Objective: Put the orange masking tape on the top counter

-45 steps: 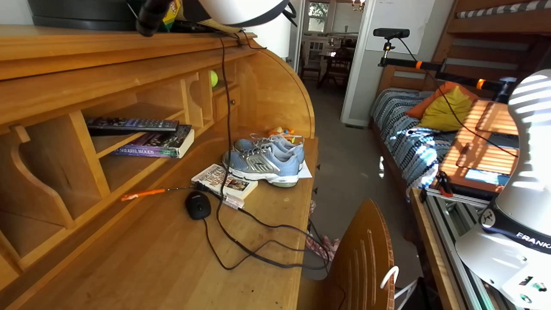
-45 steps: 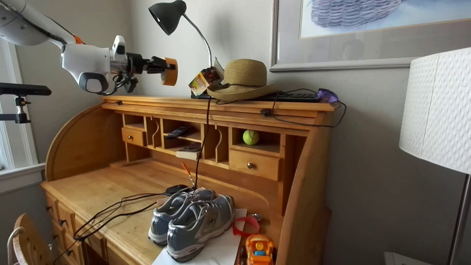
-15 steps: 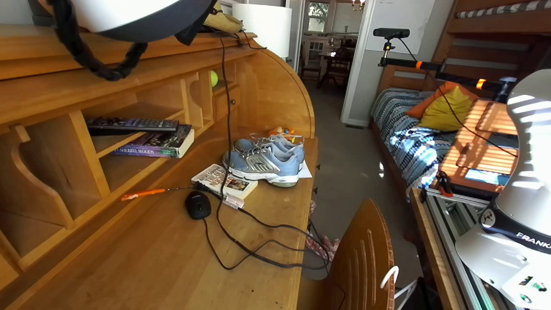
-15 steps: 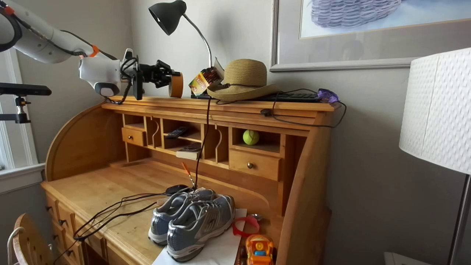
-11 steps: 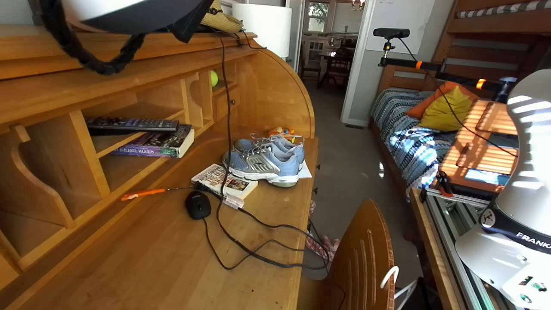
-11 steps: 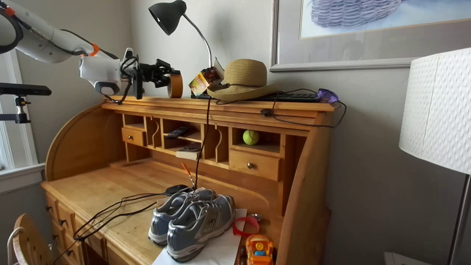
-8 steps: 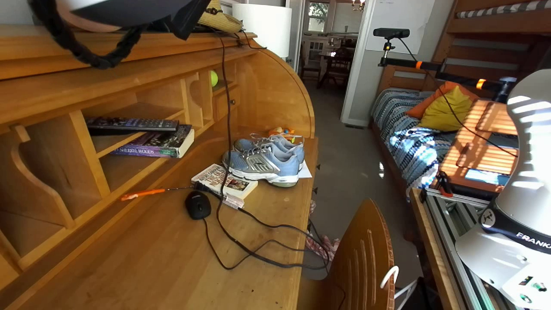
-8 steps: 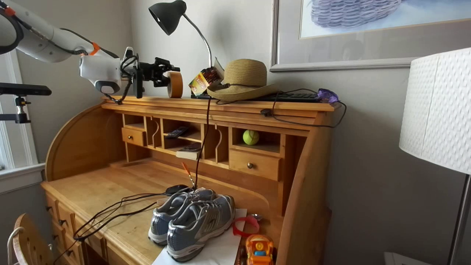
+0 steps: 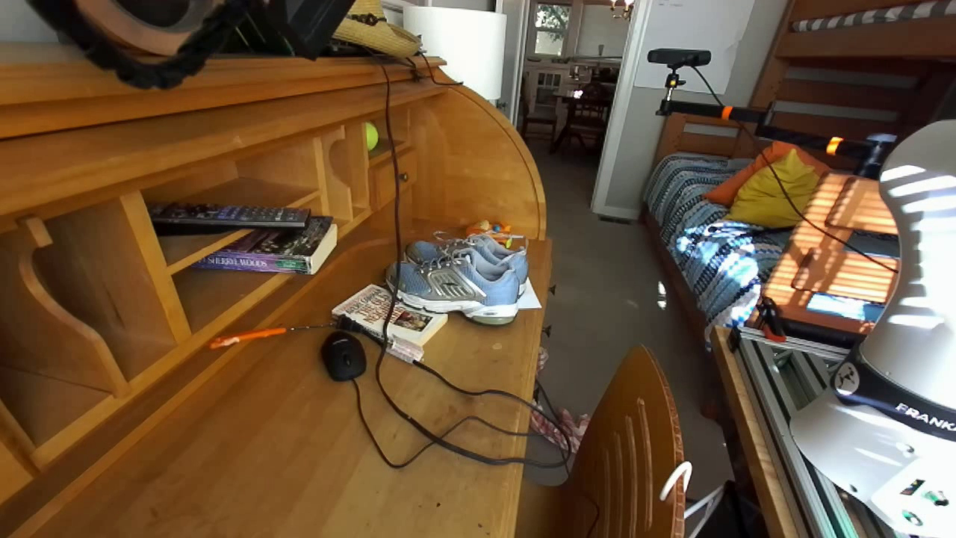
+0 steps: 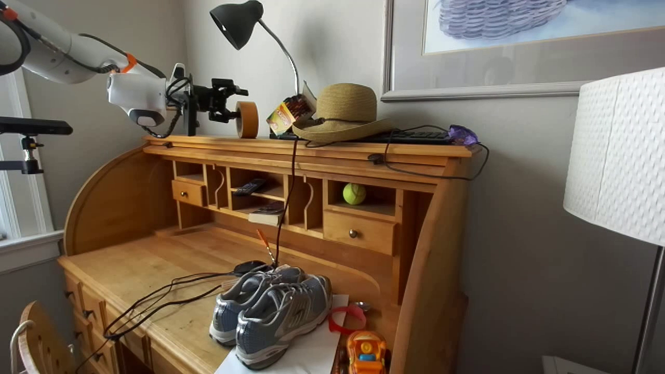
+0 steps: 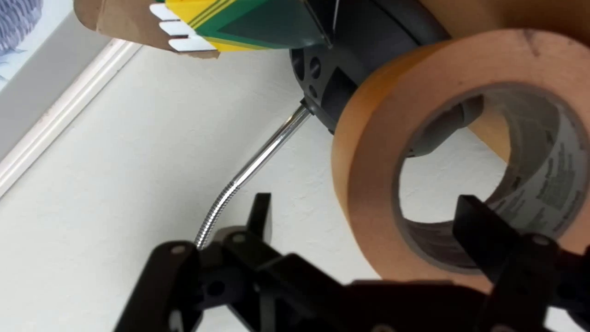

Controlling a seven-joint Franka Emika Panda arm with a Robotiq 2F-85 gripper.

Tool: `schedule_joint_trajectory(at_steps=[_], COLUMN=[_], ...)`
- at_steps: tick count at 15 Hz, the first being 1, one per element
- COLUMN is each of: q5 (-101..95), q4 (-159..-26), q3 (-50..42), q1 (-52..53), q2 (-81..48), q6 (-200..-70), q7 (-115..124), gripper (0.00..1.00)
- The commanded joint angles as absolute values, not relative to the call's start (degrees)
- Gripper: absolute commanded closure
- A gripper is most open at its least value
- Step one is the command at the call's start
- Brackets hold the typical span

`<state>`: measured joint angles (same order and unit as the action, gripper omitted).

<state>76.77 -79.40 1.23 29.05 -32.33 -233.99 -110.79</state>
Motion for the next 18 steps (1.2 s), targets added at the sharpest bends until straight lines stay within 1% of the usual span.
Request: schedule_joint_trajectory(at_steps=[1, 7, 9, 10, 12, 18], q5=[80.69, 87.21, 89.35, 88.51, 86.88, 85.72], q4=[-80.94, -85.98, -87.74, -89.20, -89.85, -90.39], q3=[3.77, 7.99, 9.44, 13.46, 15.24, 16.35], q1=[29.65, 30.59, 30.33, 27.56, 26.57, 22.28], q2=[-29.02, -21.58, -18.88, -17.34, -14.93, -10.17], q6=[-232.39, -234.56, -232.53, -231.13, -227.96, -217.64], q7=[-113.73, -120.09, -120.70, -118.88, -112.61, -95.73], gripper=[0.00, 0.00, 0.00, 0.00, 0.00, 0.00])
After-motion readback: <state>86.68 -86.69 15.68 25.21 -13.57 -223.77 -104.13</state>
